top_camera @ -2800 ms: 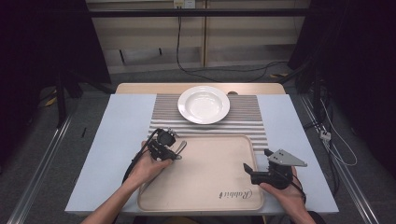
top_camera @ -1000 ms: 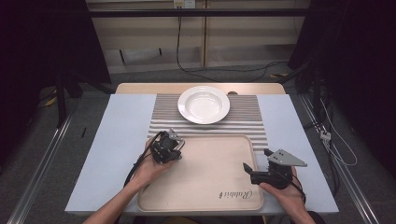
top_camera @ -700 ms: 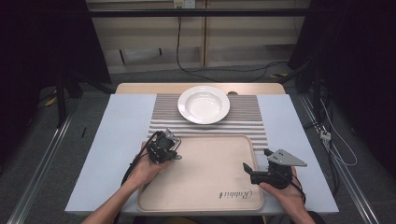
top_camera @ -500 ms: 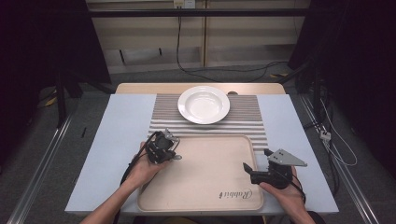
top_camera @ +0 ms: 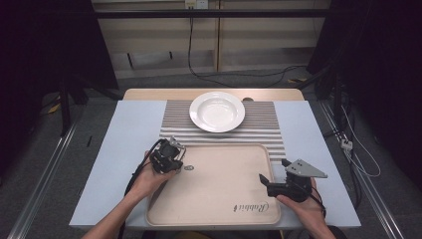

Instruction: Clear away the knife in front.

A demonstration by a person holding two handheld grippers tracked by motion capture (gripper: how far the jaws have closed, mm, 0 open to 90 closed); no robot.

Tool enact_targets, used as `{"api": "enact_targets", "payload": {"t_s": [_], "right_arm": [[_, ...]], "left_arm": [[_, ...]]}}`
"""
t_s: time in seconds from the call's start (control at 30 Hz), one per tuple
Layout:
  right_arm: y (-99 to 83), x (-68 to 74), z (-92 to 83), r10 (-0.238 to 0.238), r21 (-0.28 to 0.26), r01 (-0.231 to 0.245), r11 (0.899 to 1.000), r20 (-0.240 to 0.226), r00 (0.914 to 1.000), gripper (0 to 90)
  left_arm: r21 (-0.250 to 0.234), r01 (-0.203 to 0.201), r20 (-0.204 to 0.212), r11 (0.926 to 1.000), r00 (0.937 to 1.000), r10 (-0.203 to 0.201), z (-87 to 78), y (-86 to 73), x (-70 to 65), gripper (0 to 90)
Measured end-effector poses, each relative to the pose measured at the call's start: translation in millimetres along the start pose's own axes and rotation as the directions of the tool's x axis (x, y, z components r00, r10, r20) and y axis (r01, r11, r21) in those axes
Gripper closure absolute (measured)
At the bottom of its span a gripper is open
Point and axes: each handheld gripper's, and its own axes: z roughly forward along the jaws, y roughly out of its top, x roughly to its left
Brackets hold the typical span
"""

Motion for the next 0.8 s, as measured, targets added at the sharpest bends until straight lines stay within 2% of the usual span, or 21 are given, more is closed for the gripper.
{"api": "enact_targets", "payload": {"t_s": [0.03, 0.2, 0.47, 0.7, 0.8], "right_arm": [[0.0, 0.0, 0.0, 0.0, 0.0, 0.0, 1.0, 0.0, 1.0, 7.1], [0.4, -0.1, 1.2, -0.001, 0.002, 0.001, 1.0, 0.001, 1.0, 7.1], [-1.2, 1.3, -1.3, 0.001, 0.002, -0.001, 1.0, 0.005, 1.0, 7.1], [-2.5, 0.5, -4.2, 0.008, 0.002, -0.008, 1.0, 0.013, 0.9999, 7.1], [-2.8, 0.6, -4.4, 0.008, 0.005, -0.008, 1.0, 0.014, 0.9999, 7.1]], "left_arm": [[-0.004, 0.01, 0.003, 0.9999, 0.9999, -0.01, 0.1, -0.6, -0.1, 90.0], [0.003, 0.0, -0.005, 1.0, 1.0, 0.0, -1.5, -2.3, 1.2, 90.0], [0.009, 0.019, -0.027, 0.9998, 0.9995, -0.019, -4.9, -7.2, 4.0, 90.0], [0.005, 0.035, -0.022, 0.9994, 0.9992, -0.034, -6.8, -11.3, 6.6, 90.0], [0.008, 0.028, -0.032, 0.9996, 0.9991, -0.028, -8.3, -13.0, 7.7, 90.0]]}}
